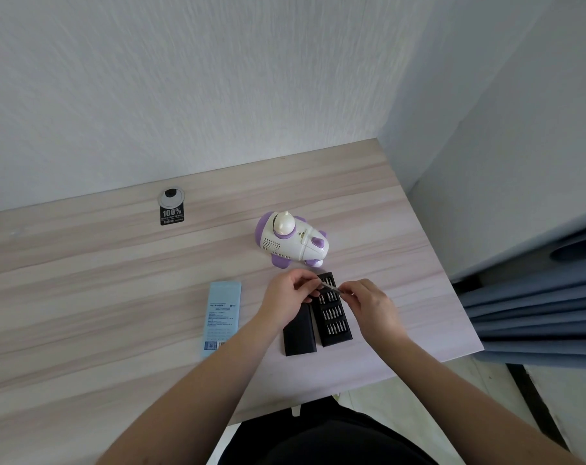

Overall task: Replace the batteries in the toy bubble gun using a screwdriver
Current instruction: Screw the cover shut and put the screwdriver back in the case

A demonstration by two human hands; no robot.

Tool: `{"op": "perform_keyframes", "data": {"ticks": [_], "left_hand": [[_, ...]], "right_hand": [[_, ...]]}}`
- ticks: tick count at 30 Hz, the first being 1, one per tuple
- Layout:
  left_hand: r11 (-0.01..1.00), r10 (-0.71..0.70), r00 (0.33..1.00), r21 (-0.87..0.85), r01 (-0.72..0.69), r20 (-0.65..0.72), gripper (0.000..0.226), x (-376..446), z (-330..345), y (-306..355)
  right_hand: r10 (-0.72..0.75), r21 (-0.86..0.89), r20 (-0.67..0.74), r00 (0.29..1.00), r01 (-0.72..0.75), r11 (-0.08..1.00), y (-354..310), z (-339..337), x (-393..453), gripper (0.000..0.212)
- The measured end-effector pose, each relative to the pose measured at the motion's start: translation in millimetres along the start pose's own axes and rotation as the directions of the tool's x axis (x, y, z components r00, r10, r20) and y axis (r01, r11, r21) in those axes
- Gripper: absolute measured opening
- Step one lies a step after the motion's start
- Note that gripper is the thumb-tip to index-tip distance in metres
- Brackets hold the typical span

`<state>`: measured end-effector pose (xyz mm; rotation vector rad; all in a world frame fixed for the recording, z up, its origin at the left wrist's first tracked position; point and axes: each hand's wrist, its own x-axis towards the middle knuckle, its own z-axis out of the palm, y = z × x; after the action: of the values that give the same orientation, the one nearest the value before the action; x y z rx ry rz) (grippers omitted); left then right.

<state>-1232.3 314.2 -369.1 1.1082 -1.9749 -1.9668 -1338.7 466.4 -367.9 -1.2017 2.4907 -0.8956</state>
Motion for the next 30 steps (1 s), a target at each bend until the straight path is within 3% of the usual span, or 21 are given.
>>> {"op": "perform_keyframes", "data": {"ticks": [3,6,12,15,17,24,30], "left_hand": [[0.985,0.053,0.999,0.164,-0.055,0.012,0.005,3,-5,-1],[0.895,0.169,0.985,0.412,-0.173,0.046,0.007,3,-11,2],[0.551,0.292,0.927,0.751,-0.363,0.234,0.019,5,-18,16],[0.307,0.317,0.873,0.83,-0.465,0.371,0.026,5,-18,25],[0.216,0.331,0.847,0.84,-0.497,0.416,0.025,5,-16,30],[0.252,0.367,0.855,0.846,-0.47,0.366,0.019,10,-13,28],[0.121,0.351,0.826,0.854,-0.506,0.44,0.015,16,-11,27]], "right_hand": [[-0.031,-0.019,-0.003,1.0,0.031,0.999,0,-1,1,0.005],[-0.059,-0.045,-0.009,0.998,0.058,0.997,0,-2,2,0.005],[-0.147,-0.05,-0.005,0.989,0.147,0.988,6,-6,5,0.012],[-0.188,-0.054,0.0,0.982,0.188,0.981,7,-10,8,0.01],[-0.189,-0.043,-0.005,0.982,0.188,0.981,7,-12,9,0.009],[-0.054,0.136,0.014,0.998,0.052,0.989,4,-17,11,0.008],[0.138,0.284,0.121,0.983,-0.168,0.944,-1,-21,11,0.011]]}}
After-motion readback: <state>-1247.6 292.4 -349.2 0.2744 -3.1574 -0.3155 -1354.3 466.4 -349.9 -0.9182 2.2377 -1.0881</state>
